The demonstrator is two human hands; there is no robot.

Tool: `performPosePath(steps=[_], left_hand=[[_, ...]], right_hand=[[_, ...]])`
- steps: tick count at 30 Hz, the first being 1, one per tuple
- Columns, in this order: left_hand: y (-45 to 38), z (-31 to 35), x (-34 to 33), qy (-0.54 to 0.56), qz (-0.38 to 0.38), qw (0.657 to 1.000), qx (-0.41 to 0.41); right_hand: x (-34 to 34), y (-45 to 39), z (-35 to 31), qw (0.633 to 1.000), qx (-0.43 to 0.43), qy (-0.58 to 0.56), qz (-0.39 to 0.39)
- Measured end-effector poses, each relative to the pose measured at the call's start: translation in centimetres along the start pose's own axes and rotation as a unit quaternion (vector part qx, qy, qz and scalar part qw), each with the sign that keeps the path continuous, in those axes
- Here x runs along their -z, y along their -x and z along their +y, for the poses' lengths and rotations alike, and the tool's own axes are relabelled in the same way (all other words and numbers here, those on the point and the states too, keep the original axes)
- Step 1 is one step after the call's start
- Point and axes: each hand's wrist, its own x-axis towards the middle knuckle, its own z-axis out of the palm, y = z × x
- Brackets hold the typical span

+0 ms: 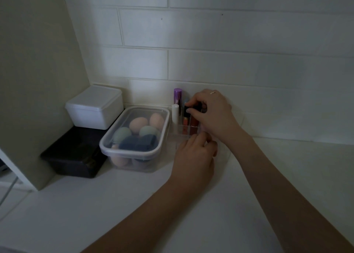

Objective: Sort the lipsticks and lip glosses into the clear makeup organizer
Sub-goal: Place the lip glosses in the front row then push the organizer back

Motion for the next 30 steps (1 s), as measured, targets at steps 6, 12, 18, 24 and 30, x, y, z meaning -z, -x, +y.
performPosePath(steps=[6,12,18,24,30], left_hand=[[0.0,0.0,0.0,-0.007,-0.001,1.000,0.005],[-0.1,0.2,0.2,-0.009,0.005,1.000,0.014],[0.0,0.3,0.0,-0.005,0.009,1.000,0.015],[0.1,0.2,0.1,-0.019,0.010,1.000,0.010],[0.1,0.3,0.1,-0.008,0.012,1.000,0.011]], right_hand=[[0.3,0.1,-0.4,0.996,0.028,-0.055,0.062],[-0.3,0.4,-0.9,0.998,0.062,-0.007,0.028],[-0.5,0.4,-1.0,0.998,0.051,-0.013,0.034],[-0.4,0.5,-1.0,0.999,0.048,-0.016,0.017],[-0.3,0.4,-0.6,1.000,0.026,-0.001,-0.007]])
